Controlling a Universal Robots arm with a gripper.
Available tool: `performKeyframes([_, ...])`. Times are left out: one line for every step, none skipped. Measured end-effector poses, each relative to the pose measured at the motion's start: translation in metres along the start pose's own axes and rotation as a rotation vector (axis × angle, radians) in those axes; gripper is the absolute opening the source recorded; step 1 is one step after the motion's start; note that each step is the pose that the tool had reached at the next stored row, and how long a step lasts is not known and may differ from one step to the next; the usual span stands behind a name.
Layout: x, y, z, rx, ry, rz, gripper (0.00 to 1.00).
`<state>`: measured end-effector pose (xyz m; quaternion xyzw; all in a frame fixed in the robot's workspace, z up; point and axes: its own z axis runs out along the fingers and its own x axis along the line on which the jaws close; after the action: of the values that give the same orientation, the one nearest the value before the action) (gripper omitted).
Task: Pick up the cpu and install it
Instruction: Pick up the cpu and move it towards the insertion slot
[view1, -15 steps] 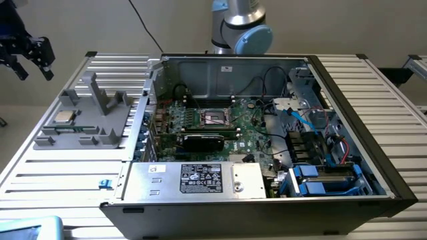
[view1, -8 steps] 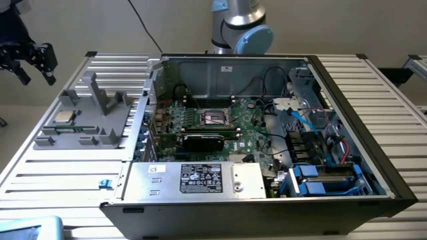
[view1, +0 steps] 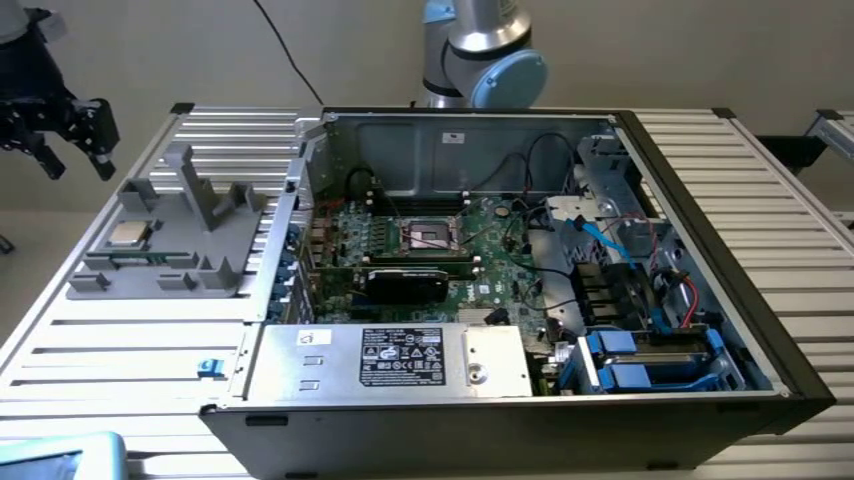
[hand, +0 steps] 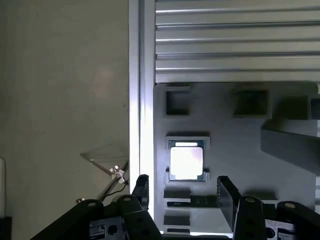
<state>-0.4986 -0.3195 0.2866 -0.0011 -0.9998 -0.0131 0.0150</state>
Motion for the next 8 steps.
performKeyframes([0.0, -0.0001, 0.0019, 0.0001, 0.0001, -0.005, 0.66])
performKeyframes([0.0, -0.0003, 0.0037, 0.0002, 0.0004, -0.01, 0.66])
performKeyframes([0.0, -0.0004, 0.0054, 0.0005, 0.001, -0.017, 0.66])
performKeyframes([-0.001, -0.0005, 0.0072, 0.0008, 0.002, -0.024, 0.66])
performKeyframes([-0.001, -0.0005, 0.0091, 0.001, 0.0025, -0.031, 0.66])
performKeyframes([-0.001, -0.0006, 0.0109, 0.0012, 0.0031, -0.037, 0.66])
performKeyframes([-0.002, -0.0006, 0.0127, 0.0014, 0.0036, -0.043, 0.66])
performKeyframes([-0.002, -0.0007, 0.0145, 0.0018, 0.0039, -0.047, 0.66])
